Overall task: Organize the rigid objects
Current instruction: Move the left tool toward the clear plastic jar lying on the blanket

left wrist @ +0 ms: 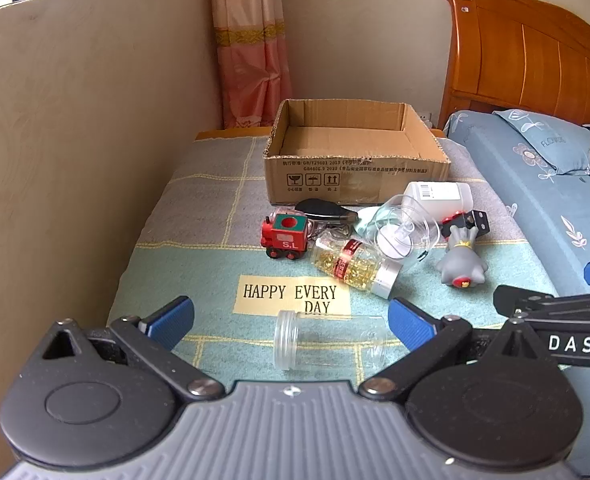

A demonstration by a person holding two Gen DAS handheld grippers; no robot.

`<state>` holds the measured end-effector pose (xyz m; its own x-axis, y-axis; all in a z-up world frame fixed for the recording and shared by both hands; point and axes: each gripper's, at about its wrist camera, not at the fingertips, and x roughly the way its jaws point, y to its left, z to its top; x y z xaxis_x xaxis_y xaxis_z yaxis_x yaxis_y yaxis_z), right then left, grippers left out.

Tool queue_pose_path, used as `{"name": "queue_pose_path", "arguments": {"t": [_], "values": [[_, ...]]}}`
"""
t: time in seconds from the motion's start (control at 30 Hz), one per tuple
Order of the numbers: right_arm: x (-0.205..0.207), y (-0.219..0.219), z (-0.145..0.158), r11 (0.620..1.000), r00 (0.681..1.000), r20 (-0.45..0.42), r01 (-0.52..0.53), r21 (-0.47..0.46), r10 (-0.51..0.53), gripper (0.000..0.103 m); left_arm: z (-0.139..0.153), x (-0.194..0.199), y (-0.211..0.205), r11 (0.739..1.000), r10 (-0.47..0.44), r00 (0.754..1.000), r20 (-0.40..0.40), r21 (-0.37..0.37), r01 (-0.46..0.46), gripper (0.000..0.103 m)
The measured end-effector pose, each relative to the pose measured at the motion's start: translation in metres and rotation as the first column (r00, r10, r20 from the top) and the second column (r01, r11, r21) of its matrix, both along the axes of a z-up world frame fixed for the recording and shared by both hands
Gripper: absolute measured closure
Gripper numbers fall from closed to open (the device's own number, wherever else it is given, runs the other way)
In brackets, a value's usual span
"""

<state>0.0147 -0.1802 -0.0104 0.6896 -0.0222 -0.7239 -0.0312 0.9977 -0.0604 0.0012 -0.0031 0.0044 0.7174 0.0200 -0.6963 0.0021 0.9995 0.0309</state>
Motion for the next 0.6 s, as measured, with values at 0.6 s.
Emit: {"name": "queue_pose_path", "arguments": {"t": [0.6], "values": [[0.0008, -0.0031, 0.0034, 1.0, 1.0, 0.005, -0.001, -0.003, 0.001, 0.0, 0.0012, 0.0007, -0.0028, 1.0, -0.005, 1.0, 0.007, -0.001, 0.005, 0.001]]}}
